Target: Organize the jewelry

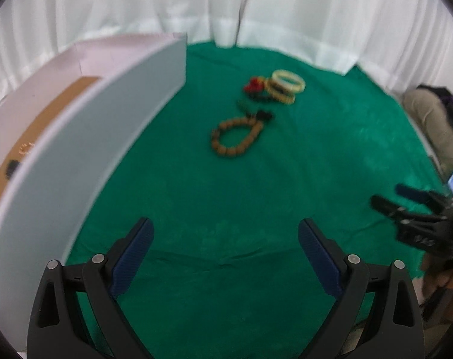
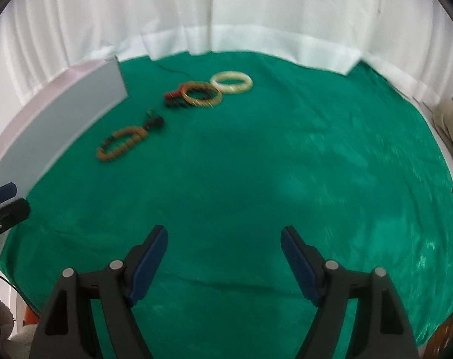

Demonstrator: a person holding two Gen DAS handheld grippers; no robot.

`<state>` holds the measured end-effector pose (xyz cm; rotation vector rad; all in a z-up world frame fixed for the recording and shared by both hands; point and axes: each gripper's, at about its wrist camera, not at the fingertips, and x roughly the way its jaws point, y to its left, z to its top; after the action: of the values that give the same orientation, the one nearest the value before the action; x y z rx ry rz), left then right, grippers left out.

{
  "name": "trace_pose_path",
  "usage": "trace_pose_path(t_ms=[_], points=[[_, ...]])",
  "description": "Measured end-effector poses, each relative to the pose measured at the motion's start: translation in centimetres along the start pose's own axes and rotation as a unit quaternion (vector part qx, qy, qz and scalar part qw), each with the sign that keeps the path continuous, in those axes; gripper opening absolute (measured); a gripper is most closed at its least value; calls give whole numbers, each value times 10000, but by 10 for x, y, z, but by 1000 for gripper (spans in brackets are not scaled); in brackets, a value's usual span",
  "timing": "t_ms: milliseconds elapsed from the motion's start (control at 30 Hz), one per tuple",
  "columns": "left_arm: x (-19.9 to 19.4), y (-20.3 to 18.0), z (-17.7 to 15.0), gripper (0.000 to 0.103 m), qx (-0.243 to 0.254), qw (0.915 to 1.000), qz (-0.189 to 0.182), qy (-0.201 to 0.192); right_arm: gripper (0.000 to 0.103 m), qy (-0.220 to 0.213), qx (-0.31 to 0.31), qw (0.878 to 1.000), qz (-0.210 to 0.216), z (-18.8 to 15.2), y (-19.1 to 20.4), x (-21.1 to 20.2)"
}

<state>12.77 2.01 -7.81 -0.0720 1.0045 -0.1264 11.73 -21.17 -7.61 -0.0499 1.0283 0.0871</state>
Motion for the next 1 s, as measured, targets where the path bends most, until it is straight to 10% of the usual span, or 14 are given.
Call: trace_pose_path(t_ms=[633, 1000], points=[[46, 0, -17, 102, 340, 9974, 403, 491, 80, 260, 237, 9993, -130, -32, -17, 13], [65, -6, 77, 98, 659, 9969, 150, 406, 85, 238, 287, 9993, 8, -32, -18, 12]])
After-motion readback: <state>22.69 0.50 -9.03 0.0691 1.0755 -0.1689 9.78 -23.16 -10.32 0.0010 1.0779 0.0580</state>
